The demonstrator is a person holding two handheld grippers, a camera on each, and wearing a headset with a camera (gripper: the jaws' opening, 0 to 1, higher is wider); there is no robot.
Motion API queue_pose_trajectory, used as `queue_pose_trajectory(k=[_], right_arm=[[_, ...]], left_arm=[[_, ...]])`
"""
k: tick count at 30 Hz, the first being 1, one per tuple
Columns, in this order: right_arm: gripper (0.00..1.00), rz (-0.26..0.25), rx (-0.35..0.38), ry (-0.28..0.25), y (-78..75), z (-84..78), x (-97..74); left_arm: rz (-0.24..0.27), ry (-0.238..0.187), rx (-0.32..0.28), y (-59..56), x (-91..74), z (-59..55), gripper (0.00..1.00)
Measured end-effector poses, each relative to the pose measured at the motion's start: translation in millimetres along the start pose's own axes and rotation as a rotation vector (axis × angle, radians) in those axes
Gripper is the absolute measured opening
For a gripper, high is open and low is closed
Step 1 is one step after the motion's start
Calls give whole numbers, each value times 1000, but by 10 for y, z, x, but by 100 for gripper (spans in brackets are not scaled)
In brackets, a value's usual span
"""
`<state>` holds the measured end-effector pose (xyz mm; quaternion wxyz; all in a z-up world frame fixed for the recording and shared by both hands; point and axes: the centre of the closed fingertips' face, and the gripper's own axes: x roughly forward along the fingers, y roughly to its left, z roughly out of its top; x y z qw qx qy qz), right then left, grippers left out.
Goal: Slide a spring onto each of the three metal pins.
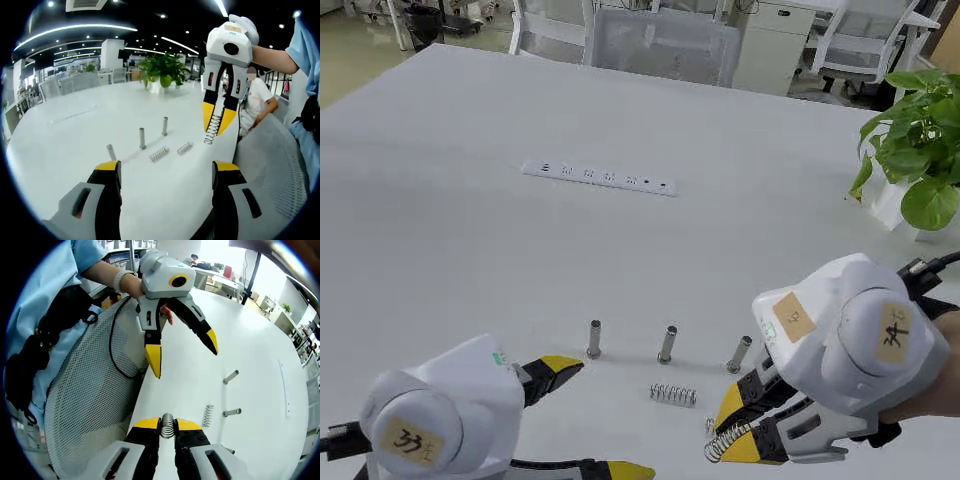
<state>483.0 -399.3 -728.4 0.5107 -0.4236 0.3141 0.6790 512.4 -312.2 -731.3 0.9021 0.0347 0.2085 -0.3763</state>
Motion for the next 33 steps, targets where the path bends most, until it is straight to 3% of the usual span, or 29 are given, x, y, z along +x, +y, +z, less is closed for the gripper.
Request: queue_pose_trajectory(k=[5, 15, 20, 24, 25, 33], right_arm=[[7, -3, -19, 38, -72, -52, 22], [7, 1, -62, 58, -303, 77, 31], [7, 0, -89, 72, -455, 155, 4], [7, -5, -105, 81, -596, 215, -34], [7, -7, -115, 89, -638, 228, -41], [7, -6, -175, 107, -909, 424, -35]], left_arm=[[77, -18, -2, 149, -45, 12, 83], [185, -50, -20, 399, -134, 35, 94], [182, -42, -40, 415, -124, -8, 99], [174, -20, -49, 417, -89, -79, 99], [170, 2, -54, 414, -78, -126, 99], [175, 23, -55, 405, -68, -171, 99]])
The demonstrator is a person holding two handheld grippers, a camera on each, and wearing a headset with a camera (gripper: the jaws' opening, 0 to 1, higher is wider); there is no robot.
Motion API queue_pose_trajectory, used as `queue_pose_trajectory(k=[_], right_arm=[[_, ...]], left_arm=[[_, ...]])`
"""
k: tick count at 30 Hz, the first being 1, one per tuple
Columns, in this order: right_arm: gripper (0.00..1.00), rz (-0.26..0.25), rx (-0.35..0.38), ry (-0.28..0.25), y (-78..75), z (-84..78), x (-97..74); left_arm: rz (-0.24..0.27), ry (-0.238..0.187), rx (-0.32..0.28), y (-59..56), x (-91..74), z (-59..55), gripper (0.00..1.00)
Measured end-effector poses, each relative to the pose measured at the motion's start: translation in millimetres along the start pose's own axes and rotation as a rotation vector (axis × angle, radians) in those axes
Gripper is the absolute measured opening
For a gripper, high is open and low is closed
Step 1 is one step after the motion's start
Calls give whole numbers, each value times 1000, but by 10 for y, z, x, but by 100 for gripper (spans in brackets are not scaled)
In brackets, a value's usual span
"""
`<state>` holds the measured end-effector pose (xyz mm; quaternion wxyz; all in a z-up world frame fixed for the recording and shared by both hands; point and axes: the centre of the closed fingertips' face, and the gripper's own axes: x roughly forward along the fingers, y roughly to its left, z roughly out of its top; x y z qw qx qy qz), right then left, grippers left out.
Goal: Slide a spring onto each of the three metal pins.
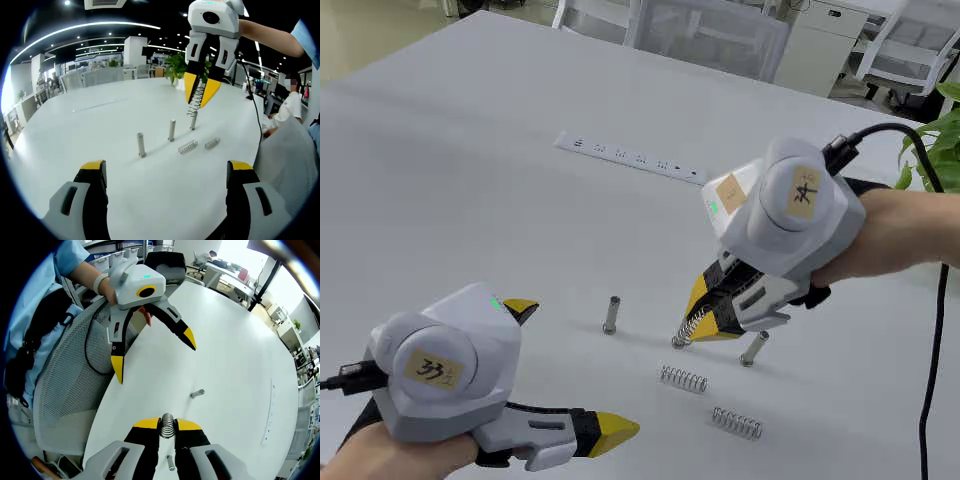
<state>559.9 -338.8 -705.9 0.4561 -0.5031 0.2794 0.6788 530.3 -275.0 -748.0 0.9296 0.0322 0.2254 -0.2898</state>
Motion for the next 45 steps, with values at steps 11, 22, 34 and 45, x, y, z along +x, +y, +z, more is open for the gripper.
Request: queue_pose_trajectory(k=[11, 22, 34, 45], right_arm=[[7, 11, -134, 72, -354, 201, 86], [7, 25, -194, 125, -585, 246, 221], [7, 41, -211, 138, -613, 265, 421], [7, 60, -215, 151, -599, 230, 527]], left_arm=[[7, 5, -15, 32, 17, -28, 99], [12, -6, -25, 70, 33, -8, 99], [16, -3, -40, 81, 38, -24, 99], [19, -5, -51, 82, 38, -35, 99]])
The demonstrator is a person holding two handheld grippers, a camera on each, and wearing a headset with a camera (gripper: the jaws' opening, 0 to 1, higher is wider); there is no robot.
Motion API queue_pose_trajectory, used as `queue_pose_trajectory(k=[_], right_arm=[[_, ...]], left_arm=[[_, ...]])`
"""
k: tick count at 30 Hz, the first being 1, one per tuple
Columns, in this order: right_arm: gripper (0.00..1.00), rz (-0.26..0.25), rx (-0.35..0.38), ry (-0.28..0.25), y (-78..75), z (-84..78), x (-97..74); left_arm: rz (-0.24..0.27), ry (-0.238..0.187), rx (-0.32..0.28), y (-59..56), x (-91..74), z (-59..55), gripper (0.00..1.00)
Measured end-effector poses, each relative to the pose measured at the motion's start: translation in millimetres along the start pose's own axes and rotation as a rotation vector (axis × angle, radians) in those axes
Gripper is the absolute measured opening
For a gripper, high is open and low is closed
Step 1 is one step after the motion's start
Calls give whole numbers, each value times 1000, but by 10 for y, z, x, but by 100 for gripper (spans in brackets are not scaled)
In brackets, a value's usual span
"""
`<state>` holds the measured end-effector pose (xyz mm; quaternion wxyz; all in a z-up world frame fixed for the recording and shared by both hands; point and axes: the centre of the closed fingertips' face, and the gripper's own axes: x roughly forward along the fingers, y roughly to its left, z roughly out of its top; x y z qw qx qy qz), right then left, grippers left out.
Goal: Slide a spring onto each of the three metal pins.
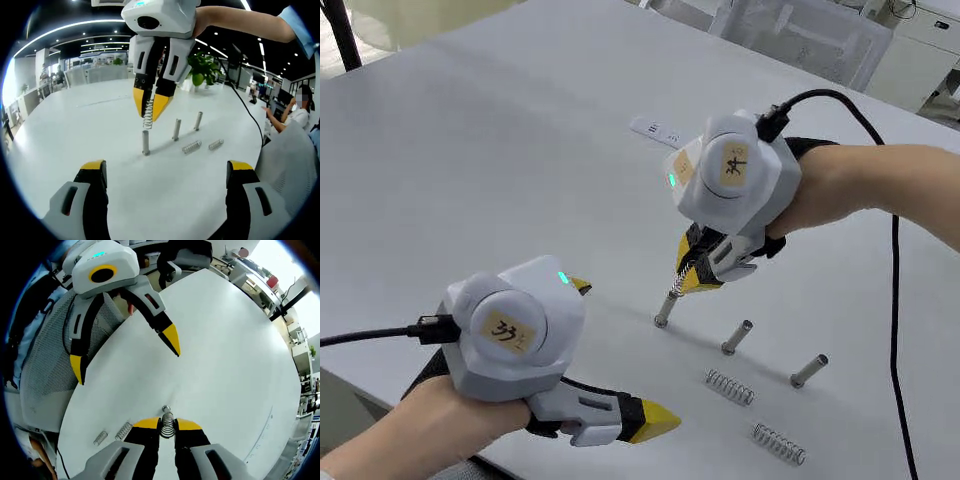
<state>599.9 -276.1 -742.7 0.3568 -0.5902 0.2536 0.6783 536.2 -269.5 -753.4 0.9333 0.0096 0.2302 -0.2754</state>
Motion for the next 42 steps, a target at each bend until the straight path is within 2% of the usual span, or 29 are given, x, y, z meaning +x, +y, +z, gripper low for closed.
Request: queue_pose_trajectory(k=[6, 11, 32, 42], right_arm=[[7, 4, -13, 17, 2, -38, 68], [7, 8, 4, 18, -13, -56, 99], [7, 18, 29, -5, 14, -4, 116], [7, 28, 22, 13, 13, -14, 186]], left_arm=[[-2, 6, -6, -16, 6, -19, 99], [-4, 9, -7, -26, -1, -32, 98], [-11, 19, -13, -50, -5, -66, 98], [-10, 21, -19, -46, -17, -71, 97]])
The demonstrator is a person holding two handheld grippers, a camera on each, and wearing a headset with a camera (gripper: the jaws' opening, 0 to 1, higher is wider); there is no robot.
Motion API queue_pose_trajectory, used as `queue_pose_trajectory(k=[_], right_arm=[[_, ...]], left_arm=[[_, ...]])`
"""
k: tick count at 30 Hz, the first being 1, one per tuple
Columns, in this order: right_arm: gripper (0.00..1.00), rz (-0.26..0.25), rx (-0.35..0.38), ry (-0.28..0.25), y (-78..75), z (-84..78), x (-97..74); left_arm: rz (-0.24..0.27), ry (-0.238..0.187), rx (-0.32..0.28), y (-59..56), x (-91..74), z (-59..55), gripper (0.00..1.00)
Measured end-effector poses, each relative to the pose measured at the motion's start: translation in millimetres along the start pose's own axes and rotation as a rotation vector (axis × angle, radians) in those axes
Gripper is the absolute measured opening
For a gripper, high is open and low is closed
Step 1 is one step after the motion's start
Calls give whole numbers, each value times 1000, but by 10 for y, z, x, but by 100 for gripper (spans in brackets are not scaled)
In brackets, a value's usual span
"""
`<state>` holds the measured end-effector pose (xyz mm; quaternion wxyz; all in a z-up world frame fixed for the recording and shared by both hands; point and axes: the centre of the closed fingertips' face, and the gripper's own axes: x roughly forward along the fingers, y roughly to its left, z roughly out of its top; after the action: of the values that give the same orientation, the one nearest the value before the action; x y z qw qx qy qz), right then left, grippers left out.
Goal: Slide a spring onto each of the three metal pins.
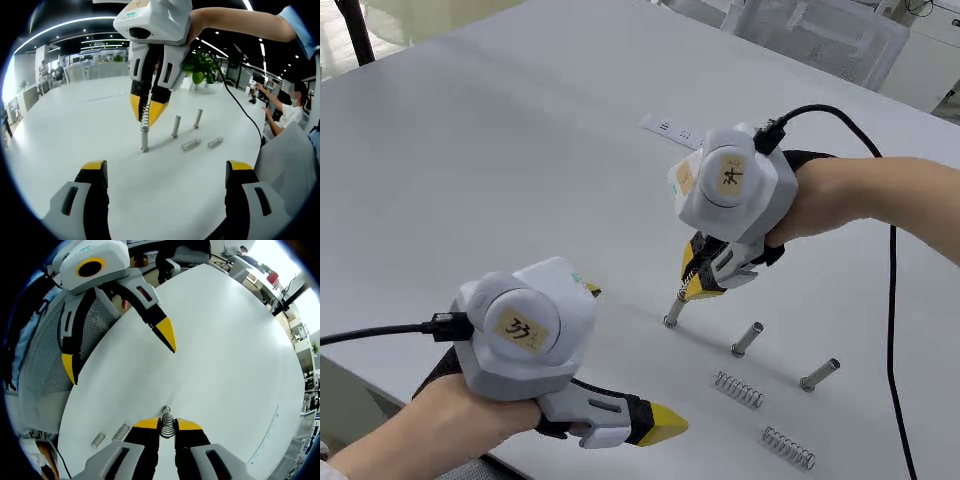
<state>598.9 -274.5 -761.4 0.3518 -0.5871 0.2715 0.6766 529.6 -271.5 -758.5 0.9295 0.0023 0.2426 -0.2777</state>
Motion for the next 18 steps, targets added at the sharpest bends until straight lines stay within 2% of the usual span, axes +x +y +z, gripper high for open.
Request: queue_pose_trajectory(k=[18], right_arm=[[8, 14, -2, 43, -9, -40, 250]], left_arm=[[-2, 9, -8, 3, 10, -9, 97]])
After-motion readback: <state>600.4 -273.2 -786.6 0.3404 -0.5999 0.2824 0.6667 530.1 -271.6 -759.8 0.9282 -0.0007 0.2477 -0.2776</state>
